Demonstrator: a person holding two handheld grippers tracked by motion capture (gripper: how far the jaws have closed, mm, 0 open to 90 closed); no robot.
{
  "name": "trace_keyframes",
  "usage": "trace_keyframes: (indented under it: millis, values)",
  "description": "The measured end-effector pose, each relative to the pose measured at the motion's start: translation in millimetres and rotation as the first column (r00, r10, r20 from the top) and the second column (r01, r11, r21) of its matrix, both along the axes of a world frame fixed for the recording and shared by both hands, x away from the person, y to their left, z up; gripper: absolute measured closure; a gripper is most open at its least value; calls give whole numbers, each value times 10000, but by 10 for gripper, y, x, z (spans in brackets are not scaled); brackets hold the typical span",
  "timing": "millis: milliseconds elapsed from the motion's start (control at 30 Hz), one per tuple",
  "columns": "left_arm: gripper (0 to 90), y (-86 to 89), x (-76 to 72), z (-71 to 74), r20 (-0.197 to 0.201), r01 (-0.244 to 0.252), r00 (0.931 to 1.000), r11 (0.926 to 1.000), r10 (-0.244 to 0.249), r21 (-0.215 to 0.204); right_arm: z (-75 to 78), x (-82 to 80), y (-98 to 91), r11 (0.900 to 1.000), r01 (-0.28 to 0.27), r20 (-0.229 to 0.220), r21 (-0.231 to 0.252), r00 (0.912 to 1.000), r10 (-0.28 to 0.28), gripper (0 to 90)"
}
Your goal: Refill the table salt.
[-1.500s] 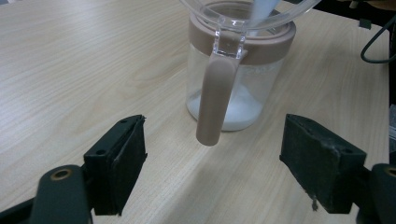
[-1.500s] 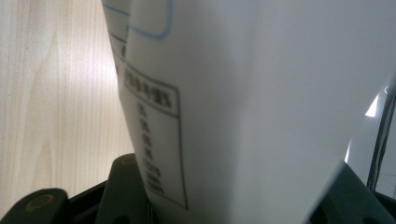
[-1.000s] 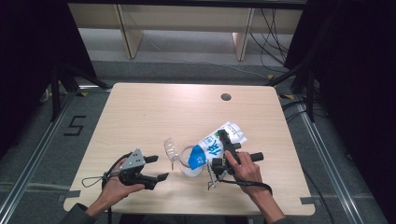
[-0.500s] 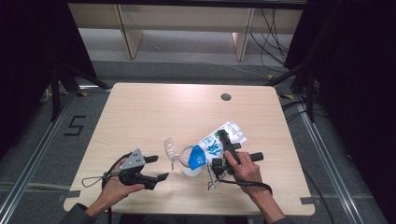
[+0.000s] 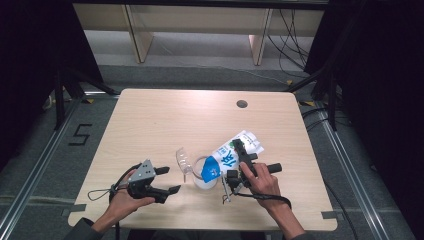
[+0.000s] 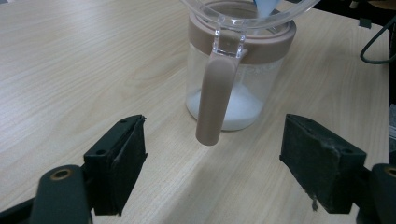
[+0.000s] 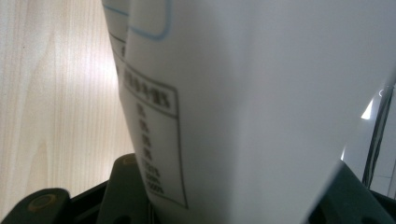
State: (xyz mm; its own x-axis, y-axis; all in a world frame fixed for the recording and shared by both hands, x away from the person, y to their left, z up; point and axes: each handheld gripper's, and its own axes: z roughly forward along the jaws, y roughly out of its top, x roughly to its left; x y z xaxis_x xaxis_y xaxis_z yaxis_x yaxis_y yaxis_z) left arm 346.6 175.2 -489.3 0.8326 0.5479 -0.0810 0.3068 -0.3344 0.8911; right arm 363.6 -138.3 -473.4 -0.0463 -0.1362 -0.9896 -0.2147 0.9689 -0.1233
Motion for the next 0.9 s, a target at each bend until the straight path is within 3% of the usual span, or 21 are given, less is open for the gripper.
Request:
trace_keyframes:
  millis: [133,200,500,567,633,700,900]
  values:
    - [217,-7,-8,-6,-177,-101,9998,9999,99,-122,-4,-13,-3,9997,233,-150,29,9996,-232,535]
    - [217,-1,0,-1,14,-4,10000,10000,4,-3,-4,-13,-2,9997,237,-143,11,9996,-236,535]
    - [217,-4,-1,-2,2,-15,10000,10000,15,-15,-9,-6,1,9998,192,-120,-46,9997,-193,538]
    - [217,-4,-3,0,-12,-15,10000,10000,15,-18,-11,-13,15,9989,476,-237,-39,9986,-476,539]
    - [217,-3,-2,-1,-8,-10,10000,10000,10,-23,-2,5,31,9994,265,-186,-209,9995,-269,539]
    - [217,1,-6,4,-3,-51,10000,10000,51,55,-25,17,37,10000,78,-48,-43,10000,-78,543]
    - [217,-2,-8,3,-5,-49,10000,10000,49,30,-9,3,35,9993,335,-230,-180,9992,-339,551]
